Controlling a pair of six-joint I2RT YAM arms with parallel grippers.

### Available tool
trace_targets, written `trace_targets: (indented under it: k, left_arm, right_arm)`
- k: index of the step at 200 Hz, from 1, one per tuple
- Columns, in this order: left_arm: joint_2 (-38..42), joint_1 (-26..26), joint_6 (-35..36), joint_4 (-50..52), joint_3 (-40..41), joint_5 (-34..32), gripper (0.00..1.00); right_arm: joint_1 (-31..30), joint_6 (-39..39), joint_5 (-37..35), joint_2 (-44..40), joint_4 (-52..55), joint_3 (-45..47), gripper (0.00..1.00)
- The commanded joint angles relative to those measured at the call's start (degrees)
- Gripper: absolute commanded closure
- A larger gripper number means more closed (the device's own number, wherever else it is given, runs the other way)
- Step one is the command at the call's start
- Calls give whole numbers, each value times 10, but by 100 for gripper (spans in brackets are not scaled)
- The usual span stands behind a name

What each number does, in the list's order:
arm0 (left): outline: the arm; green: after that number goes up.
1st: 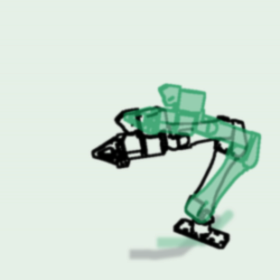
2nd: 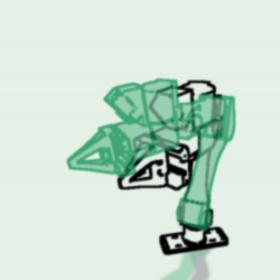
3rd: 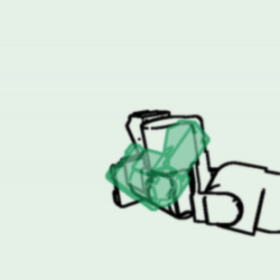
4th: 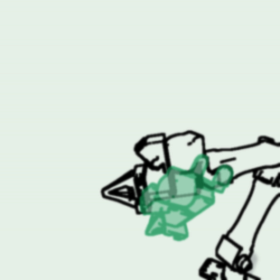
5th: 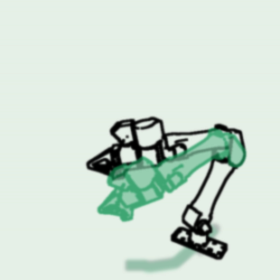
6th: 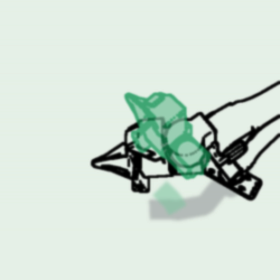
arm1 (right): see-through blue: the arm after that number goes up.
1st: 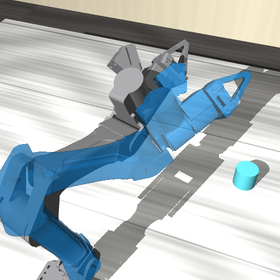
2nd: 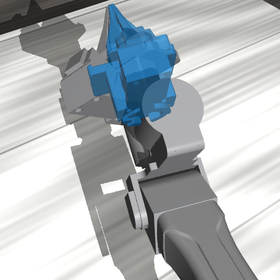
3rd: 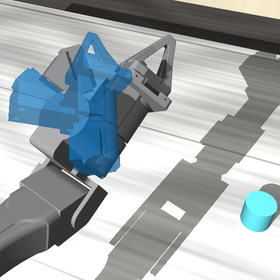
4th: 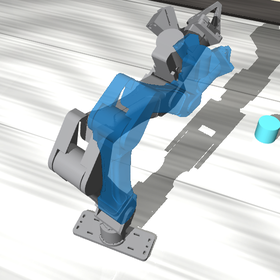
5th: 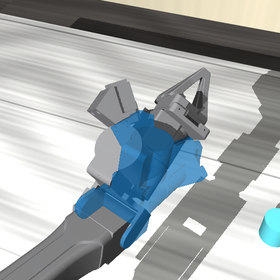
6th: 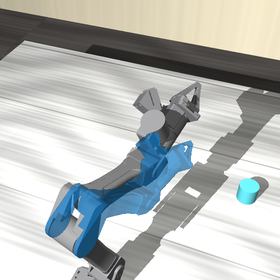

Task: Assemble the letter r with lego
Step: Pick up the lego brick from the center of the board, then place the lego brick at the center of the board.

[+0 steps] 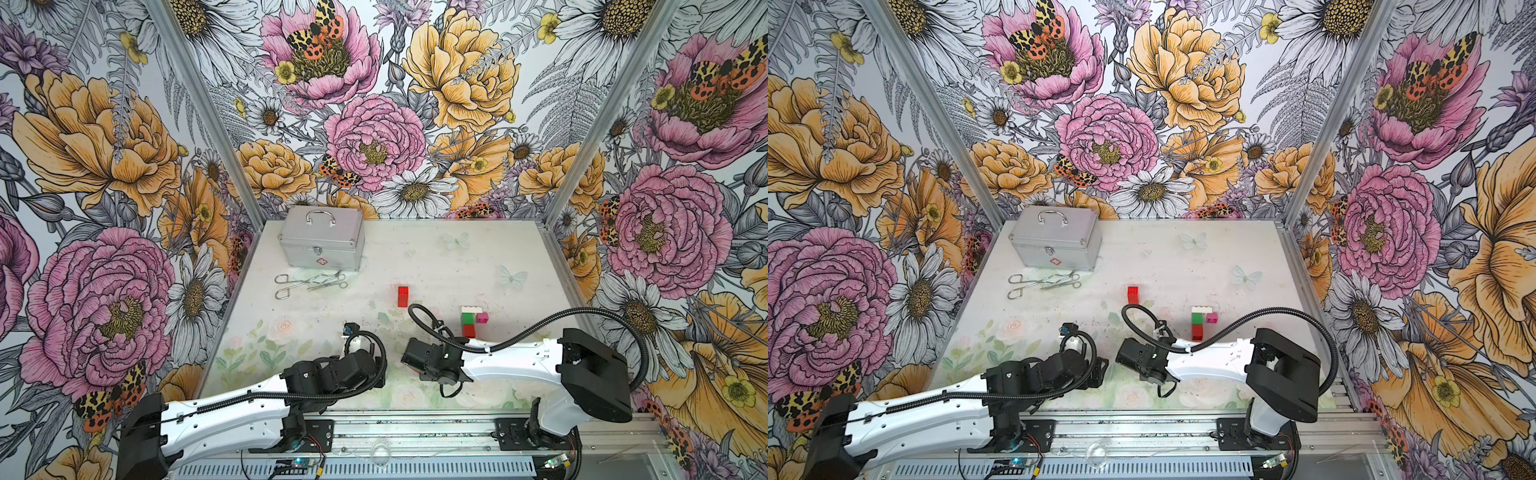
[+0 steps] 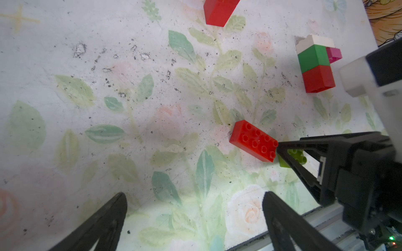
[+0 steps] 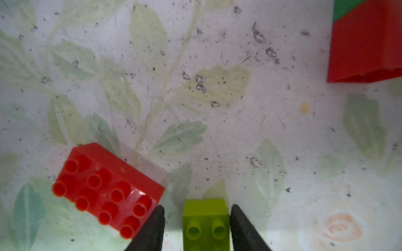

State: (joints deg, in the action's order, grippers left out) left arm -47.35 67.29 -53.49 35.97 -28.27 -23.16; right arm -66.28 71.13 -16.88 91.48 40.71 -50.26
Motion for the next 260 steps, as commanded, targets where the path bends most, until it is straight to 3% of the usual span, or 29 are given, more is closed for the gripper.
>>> trace_targets:
  k: [1, 54, 92, 115, 168, 214, 260]
  left_arm:
    - [2, 2, 2, 9, -20, -22, 1]
    - [11, -20, 18, 14, -27, -16, 1]
    - [17, -36, 25, 19, -28, -10, 1]
    - [19, -50, 35, 19, -31, -3, 1]
    - [-5, -147, 97, 7, -57, 52, 1]
    - [-53, -217, 142, -24, -95, 94, 1]
    - [-107, -249, 167, -34, -131, 108, 1]
  right_arm:
    - [5, 7, 10, 4, -11, 15, 50]
    - [5, 13, 12, -7, -11, 31, 52]
    - [7, 3, 15, -4, -9, 20, 72]
    - [24, -21, 15, -15, 2, 4, 73]
    - [170, -172, 25, -11, 51, -94, 73]
    - [294, -295, 60, 90, 59, -214, 73]
    - [355, -350, 101, 214, 60, -323, 73]
